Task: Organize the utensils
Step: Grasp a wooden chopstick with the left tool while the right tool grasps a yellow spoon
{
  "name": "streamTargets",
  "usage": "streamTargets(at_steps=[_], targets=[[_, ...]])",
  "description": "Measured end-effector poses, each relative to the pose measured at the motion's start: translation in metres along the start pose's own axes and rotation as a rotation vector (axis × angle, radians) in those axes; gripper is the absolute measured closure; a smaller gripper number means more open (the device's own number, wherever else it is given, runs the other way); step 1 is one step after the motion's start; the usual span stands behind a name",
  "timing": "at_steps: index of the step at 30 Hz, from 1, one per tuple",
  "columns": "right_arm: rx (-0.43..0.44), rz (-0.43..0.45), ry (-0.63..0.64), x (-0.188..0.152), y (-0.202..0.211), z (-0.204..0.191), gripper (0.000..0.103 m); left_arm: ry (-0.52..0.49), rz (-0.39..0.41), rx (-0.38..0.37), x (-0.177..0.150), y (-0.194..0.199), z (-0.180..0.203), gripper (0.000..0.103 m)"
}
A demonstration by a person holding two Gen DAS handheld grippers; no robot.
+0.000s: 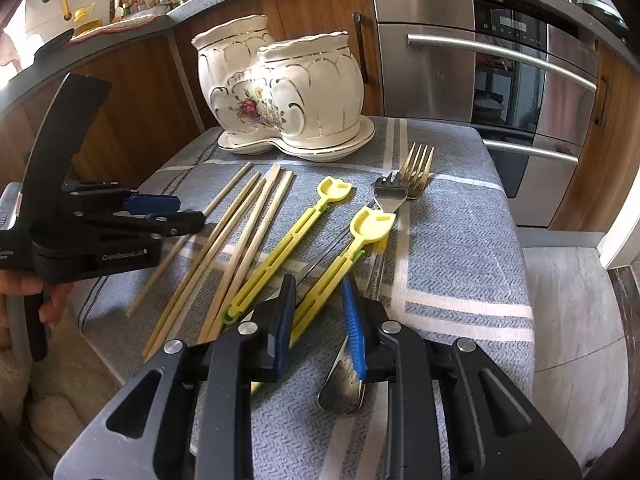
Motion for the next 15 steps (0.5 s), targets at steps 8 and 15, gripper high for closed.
streamTargets(at_steps=[8,15], targets=[[-0.006,-0.140,-0.025,0.015,-0.009,0.004,0.081,-0.033,-0.035,-0.031,0.002,-0.004,-0.015,0.068],[0.025,-0.211,-0.075,0.026,-0.016,0.010,0.095,-0.061,-0.049,-0.056,0.016,-0.014,-0.020,0.073]])
Point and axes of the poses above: each gripper's, at about its wrist camera, not at the fingertips, and y roughly against the way its jaws point, z to its right, x to its top, the point moved 1 cm from there along -y, roughly the way its jaws point, and after that the axes turned 10 degrees about -x, right-handed, at the moved point
